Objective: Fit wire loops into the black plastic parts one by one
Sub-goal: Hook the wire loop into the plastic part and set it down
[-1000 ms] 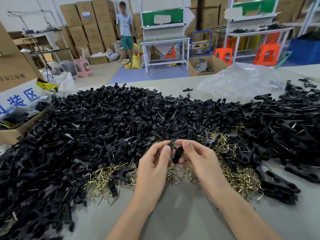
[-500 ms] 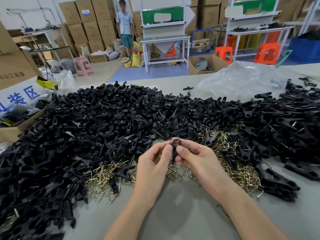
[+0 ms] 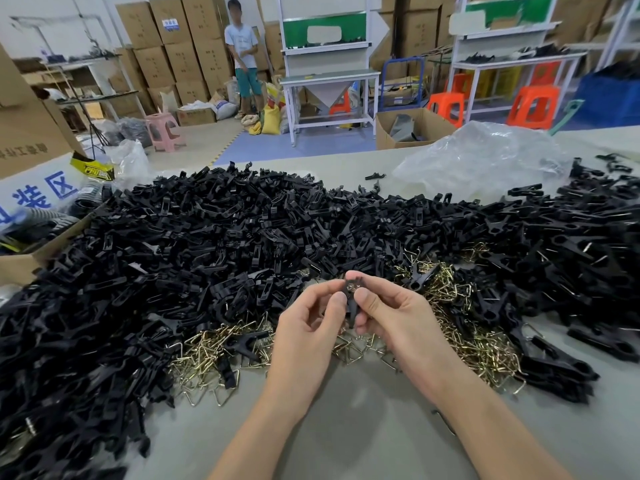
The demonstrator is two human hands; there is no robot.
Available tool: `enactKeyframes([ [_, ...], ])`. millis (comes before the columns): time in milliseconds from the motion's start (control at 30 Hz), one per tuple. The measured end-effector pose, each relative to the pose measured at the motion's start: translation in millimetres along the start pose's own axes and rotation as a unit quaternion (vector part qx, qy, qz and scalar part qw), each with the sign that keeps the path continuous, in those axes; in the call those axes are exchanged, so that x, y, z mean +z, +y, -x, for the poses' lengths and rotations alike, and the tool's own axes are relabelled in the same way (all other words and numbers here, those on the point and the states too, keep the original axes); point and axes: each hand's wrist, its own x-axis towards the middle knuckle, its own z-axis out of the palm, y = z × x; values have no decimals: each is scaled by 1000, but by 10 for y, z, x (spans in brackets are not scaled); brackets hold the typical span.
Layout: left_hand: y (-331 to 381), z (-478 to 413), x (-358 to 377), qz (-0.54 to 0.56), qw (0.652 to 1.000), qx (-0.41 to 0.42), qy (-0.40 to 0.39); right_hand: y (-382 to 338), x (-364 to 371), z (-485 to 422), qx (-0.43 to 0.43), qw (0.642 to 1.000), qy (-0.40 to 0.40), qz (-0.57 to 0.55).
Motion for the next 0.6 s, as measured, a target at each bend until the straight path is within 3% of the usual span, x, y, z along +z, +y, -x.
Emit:
enactKeyframes([
  [600,48,25,-19,-12,999,43,-24,-31,-40,2,-35,997,-34,55],
])
